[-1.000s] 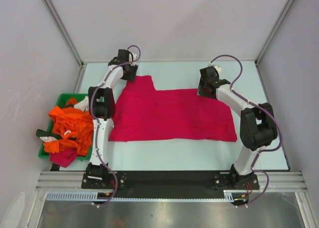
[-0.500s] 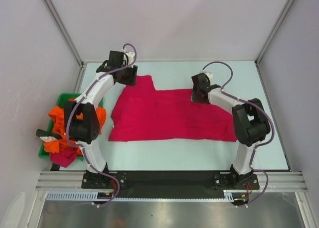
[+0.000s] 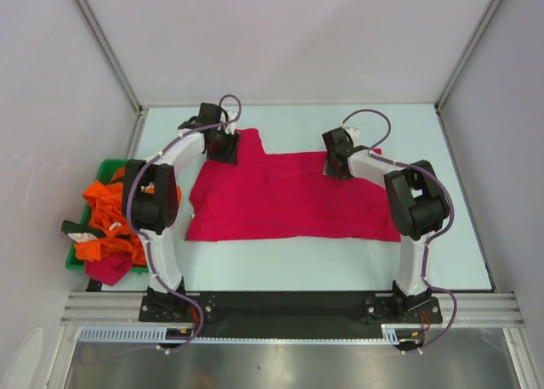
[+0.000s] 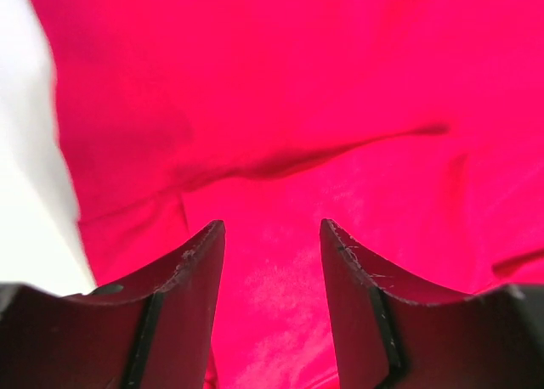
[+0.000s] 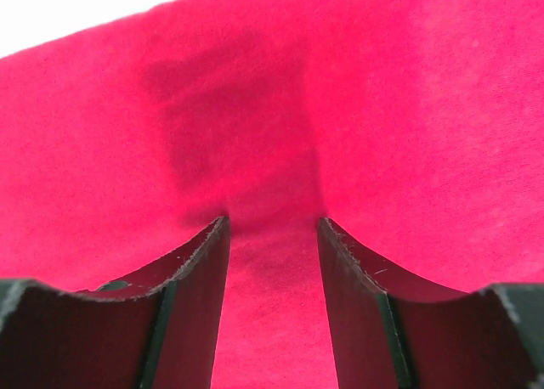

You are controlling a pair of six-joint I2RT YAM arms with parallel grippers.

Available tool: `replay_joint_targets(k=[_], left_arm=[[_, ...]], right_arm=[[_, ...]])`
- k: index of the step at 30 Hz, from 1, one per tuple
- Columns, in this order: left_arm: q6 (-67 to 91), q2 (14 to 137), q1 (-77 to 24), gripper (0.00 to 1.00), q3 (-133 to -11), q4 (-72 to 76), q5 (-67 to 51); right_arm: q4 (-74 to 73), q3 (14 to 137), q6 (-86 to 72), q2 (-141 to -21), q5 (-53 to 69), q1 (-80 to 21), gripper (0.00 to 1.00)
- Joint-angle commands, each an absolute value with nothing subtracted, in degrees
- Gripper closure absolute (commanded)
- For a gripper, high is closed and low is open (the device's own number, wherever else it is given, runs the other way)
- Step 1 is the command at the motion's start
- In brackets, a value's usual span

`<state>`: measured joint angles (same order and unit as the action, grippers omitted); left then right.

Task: Fold and stack the t-shirts
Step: Fold the flattened tshirt in 1/3 of the way

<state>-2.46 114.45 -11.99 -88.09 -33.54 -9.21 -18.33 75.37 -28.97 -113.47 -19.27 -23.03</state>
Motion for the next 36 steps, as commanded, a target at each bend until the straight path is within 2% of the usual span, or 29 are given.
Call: replay_joint_targets(k=[1,18,36], left_arm=[[-0.6,114.0,-12.0,0.45,-93.2,-31.5,-9.7],[-1.5,124.9,-12.0,0.48,-95.6,-40.2,-8.8],[-3.8,118.1,-12.0,0.5,-84.3,-43.1,-10.5]], right_arm=[[-17.8,77.5,-30.0,-111.5,-22.5,-22.6,0.48],[-24.5,81.8,-31.3,-120.5,-21.1,-18.3,0.5],[-31.4,69.3,-35.5,-111.0,-20.9,-18.3,0.5]])
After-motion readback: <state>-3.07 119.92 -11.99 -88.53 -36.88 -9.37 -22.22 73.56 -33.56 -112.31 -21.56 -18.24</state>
